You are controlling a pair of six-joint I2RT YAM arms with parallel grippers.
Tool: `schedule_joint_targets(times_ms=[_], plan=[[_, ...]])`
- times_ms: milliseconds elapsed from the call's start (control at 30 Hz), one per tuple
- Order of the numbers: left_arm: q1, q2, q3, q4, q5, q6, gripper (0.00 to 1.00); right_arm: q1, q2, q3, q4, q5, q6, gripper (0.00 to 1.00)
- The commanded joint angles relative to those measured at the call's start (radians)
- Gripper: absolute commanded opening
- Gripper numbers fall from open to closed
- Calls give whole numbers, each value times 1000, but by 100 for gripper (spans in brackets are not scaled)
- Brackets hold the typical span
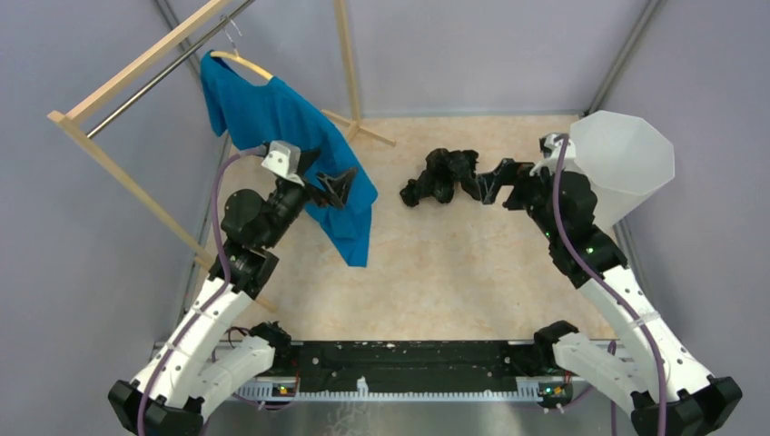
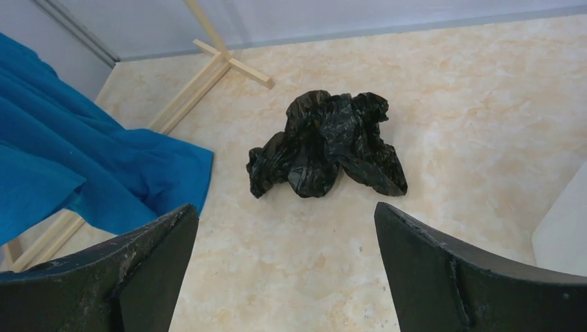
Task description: Put the trash bags into the trash bin
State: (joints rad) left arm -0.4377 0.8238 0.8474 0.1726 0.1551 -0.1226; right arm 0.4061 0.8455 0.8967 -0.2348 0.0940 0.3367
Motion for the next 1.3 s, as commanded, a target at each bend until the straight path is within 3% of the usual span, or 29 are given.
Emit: schedule_joint_targets(times_ms=[0, 133, 300, 467, 633, 700, 767, 933, 1133, 1200, 1267], plan=[[-36, -8, 9, 59, -44, 15, 99, 10, 16, -13, 37, 12, 10, 99], [-63, -52, -6, -33, -51, -78, 99, 10, 60, -45, 110, -44, 0, 99], [-61, -172, -71, -277, -53, -183, 99, 10, 187, -58, 226, -89, -10, 99], [-62, -259, -31, -485, 118, -178, 99, 10, 384, 11, 285, -41, -33, 99], [-64, -202, -25, -443, 440, -220, 99, -1, 572, 126, 249, 46, -36, 99], [-89, -148, -35, -408, 469, -220, 99, -14, 629, 156, 248, 34, -21, 98], [-168, -96, -37, -375, 413, -197, 99, -32, 675, 163, 272, 15, -4, 98], [-431, 79, 8, -294, 147, -107, 99, -76, 771, 184, 307, -21, -15, 86], [-473, 260, 96, -197, 166, -63, 99, -81, 836, 163, 396, -80, -132, 78], [-476, 301, 111, -195, 155, -65, 99, -80, 865, 163, 416, -73, -157, 64], [-481, 318, 93, -181, 140, -92, 99, -74, 887, 171, 412, -39, -174, 41]])
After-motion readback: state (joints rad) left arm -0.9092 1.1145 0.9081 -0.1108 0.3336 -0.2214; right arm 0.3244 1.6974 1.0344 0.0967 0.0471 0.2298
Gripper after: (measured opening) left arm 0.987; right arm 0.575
